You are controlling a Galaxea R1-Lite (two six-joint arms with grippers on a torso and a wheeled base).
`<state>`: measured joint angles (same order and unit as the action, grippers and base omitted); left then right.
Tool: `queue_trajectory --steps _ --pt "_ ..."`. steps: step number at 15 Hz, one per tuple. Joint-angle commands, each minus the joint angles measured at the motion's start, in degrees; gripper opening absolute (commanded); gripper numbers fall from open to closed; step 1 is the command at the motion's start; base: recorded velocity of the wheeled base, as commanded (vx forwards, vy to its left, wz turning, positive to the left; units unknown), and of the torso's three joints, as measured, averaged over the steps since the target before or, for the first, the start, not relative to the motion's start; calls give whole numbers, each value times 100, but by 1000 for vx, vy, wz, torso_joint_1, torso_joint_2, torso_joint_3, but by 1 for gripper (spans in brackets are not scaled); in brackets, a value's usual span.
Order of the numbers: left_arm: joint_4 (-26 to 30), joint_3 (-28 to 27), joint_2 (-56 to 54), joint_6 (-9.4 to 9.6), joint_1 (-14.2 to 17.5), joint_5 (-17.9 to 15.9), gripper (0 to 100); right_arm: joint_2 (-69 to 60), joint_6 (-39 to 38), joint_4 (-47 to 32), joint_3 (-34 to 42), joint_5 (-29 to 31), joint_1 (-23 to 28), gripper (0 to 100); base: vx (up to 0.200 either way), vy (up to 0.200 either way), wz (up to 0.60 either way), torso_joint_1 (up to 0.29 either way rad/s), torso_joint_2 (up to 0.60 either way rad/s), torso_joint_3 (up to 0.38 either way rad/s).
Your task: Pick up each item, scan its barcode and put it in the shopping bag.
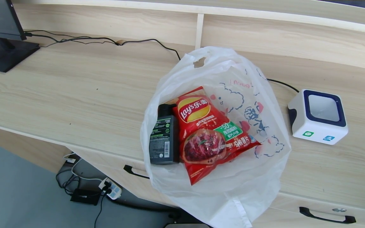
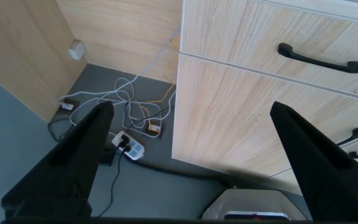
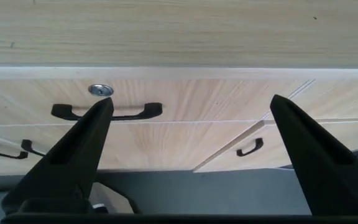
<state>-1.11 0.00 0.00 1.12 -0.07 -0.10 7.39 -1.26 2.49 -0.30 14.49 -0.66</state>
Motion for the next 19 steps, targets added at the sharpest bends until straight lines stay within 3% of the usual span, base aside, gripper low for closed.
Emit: queue_trajectory --steps 1,2,5,19 --pt "-3 0 0 2 -1 1 100 -387 90 33 30 -676 -136 100 0 0 0 0 0 0" --pt "-3 0 9 2 -1 1 100 -484 -208 -55 30 -746 -66 100 0 0 0 0 0 0" --pt "-3 0 9 -7 -1 1 100 -660 152 -222 30 -1054 22 100 0 0 0 0 0 0" --pt "-3 0 9 2 -1 1 100 -730 73 -231 22 -1063 39 100 0 0 0 0 0 0"
